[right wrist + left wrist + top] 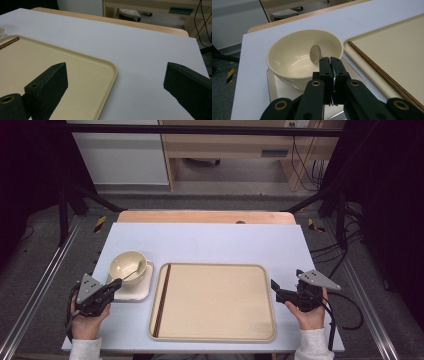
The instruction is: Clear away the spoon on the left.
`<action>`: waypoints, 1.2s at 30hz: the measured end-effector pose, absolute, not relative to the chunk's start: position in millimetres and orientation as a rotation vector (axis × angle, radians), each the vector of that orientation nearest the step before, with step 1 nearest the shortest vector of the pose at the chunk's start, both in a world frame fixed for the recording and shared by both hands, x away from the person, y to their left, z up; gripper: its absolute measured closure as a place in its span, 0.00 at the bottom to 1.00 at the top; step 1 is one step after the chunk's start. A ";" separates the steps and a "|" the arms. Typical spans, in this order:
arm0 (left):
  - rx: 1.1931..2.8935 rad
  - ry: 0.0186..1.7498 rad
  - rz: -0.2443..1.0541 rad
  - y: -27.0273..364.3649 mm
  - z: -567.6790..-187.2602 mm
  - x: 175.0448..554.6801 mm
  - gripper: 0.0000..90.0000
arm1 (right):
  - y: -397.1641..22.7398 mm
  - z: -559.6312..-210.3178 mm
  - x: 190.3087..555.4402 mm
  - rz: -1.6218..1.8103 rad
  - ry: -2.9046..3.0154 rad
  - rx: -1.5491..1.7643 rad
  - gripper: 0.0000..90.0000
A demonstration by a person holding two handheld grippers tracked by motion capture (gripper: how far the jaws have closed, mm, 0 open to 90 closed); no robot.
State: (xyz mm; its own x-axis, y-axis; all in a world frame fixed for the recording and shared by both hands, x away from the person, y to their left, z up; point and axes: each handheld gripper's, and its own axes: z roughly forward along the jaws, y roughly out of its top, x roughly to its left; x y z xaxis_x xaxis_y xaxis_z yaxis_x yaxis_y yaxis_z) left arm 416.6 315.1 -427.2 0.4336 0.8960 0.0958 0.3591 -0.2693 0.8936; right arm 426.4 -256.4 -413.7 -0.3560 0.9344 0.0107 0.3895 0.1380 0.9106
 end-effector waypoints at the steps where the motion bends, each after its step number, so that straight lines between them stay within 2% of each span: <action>1: 1.828 1.074 0.788 315.2 -426.9 416.3 0.98 | -256.5 -413.7 426.4 1.189 1.828 1.271 0.06; 13: 1.809 1.069 0.789 314.9 -422.0 413.1 0.99 | -256.3 -413.3 426.3 1.184 1.828 1.268 0.07; 36: 1.672 1.025 0.823 318.7 -396.9 396.7 0.99 | -255.8 -412.0 425.4 1.185 1.826 1.258 0.07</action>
State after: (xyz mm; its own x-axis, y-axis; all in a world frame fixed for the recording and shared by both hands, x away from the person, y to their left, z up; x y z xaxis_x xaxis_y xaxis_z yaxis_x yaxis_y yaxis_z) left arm 396.7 318.7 -396.9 0.4166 0.9074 0.0556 0.2501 -0.1732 0.9526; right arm 425.4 -255.8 -412.0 -0.3568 0.9342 0.0003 0.3809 0.1452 0.9131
